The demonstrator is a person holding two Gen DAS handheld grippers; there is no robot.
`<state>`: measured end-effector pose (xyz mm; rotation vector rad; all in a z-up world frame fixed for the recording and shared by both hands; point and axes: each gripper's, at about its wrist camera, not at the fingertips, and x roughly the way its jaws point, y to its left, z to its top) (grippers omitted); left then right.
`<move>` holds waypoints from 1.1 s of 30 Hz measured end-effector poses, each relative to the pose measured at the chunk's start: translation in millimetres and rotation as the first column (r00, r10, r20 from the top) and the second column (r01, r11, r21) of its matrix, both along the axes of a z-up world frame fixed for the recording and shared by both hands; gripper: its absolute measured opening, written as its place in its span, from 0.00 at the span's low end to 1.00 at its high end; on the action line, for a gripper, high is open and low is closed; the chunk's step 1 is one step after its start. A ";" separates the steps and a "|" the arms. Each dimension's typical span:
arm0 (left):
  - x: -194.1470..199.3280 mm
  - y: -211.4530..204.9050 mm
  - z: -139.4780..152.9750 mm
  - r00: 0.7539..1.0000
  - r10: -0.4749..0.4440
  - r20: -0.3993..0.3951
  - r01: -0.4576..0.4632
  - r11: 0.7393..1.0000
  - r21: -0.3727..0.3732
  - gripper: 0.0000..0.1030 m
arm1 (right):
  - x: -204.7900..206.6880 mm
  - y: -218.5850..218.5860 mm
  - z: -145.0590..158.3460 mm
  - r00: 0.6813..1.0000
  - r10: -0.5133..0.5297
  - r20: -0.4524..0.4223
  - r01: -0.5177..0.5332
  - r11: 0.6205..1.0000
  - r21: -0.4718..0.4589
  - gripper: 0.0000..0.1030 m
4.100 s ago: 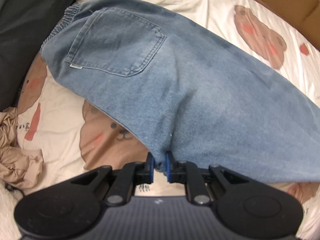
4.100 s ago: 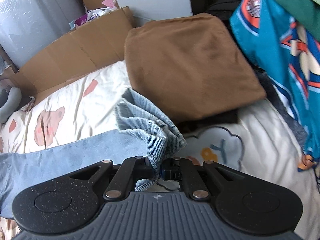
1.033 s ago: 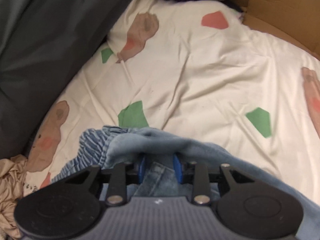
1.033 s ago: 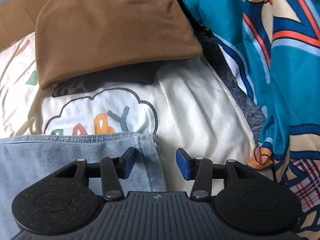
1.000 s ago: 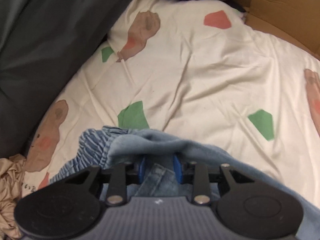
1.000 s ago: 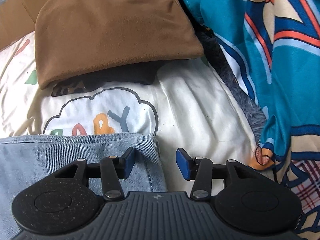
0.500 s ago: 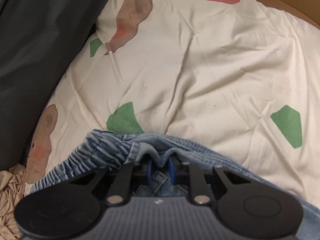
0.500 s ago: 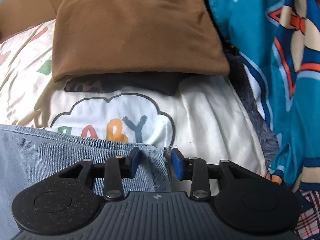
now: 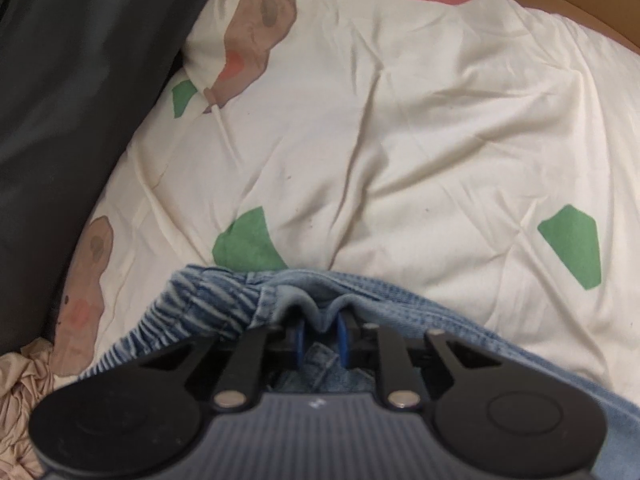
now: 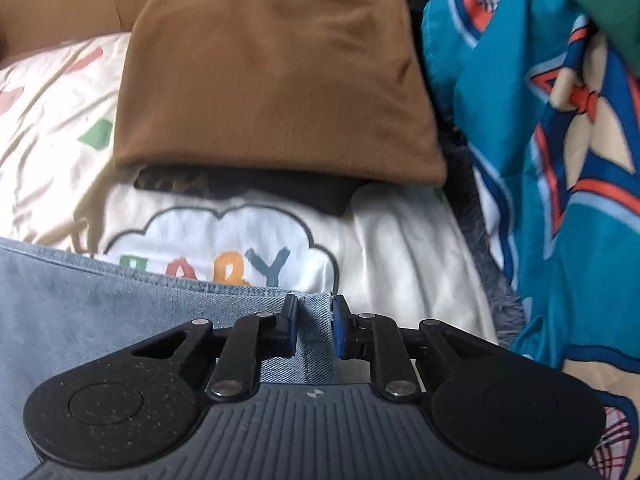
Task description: Fold clothes
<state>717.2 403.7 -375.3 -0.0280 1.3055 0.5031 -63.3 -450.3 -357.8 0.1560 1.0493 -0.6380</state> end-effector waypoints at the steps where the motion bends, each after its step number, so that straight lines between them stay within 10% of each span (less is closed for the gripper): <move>1: 0.5 -0.1 0.1 1.000 0.001 -0.002 -0.001 1.000 0.000 0.18 | -0.8 0.2 3.4 1.000 -0.001 0.005 0.001 1.000 -0.005 0.16; 14: 2.6 1.1 0.5 1.000 0.010 -0.011 -0.010 1.000 -0.009 0.18 | 0.7 2.5 22.1 1.000 -0.024 0.017 0.025 0.999 -0.031 0.16; 25: 8.5 2.8 -0.6 0.999 0.031 -0.031 -0.032 0.999 -0.016 0.18 | 15.5 -10.9 -22.8 0.997 -0.052 -0.064 0.054 0.998 0.027 0.16; 33: -7.9 -23.4 25.3 1.000 -0.004 0.012 0.003 0.999 0.045 0.18 | 8.2 -15.4 3.9 0.995 -0.096 -0.040 0.099 0.992 0.077 0.33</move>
